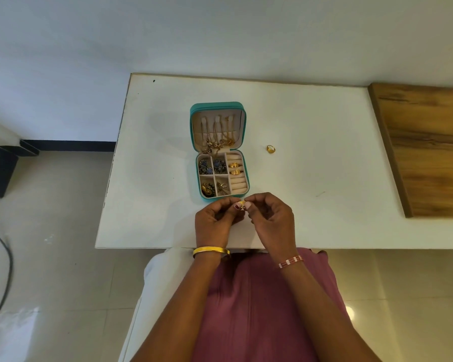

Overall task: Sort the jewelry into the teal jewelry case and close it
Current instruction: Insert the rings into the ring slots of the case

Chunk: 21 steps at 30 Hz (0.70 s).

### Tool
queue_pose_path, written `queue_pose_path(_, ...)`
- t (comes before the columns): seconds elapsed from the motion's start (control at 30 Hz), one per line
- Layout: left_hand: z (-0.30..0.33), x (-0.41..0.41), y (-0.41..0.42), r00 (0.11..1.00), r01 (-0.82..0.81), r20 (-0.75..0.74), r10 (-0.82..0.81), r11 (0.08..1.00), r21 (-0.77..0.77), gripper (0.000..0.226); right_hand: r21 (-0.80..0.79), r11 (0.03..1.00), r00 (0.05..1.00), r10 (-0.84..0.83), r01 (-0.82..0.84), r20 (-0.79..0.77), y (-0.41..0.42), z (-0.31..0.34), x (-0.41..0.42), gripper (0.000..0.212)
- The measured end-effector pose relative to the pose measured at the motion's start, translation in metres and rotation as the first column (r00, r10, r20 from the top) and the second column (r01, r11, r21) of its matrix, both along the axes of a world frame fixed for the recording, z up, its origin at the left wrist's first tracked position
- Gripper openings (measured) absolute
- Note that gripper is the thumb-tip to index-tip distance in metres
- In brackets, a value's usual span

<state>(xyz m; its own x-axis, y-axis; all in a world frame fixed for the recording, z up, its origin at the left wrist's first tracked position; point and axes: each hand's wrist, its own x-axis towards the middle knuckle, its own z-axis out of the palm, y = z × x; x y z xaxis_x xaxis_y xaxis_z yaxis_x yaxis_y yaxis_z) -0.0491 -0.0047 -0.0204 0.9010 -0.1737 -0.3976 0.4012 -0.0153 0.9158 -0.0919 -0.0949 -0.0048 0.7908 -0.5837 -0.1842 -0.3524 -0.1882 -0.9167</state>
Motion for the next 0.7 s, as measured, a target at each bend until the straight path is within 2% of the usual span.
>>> queue_pose_path(0.2, -0.002, 0.0, 0.002, 0.998, -0.053, 0.04, 0.05, 0.997, 0.059, 0.012, 0.004, 1.0, 1.0, 0.018, -0.018, 0.006, 0.005, -0.001, 0.001, 0.012)
queue_pose_path(0.47, -0.003, -0.001, 0.0, 0.999, -0.034, 0.011, 0.034, 0.999, 0.033, 0.013, -0.059, 0.998, 1.0, 0.019, -0.019, 0.002, -0.001, 0.0, 0.002, 0.011)
queue_pose_path(0.6, -0.004, 0.002, 0.001, 0.985, -0.148, -0.091, 0.147, 0.989, -0.004, 0.011, -0.099, 0.994, 0.998, -0.038, 0.044, 0.054, -0.015, 0.007, 0.012, 0.012)
queue_pose_path(0.7, -0.005, 0.005, 0.002, 0.956, -0.234, -0.197, 0.218, 0.97, -0.059, 0.015, -0.266, 0.964, 0.999, 0.008, 0.004, 0.042, -0.026, 0.01, 0.025, 0.011)
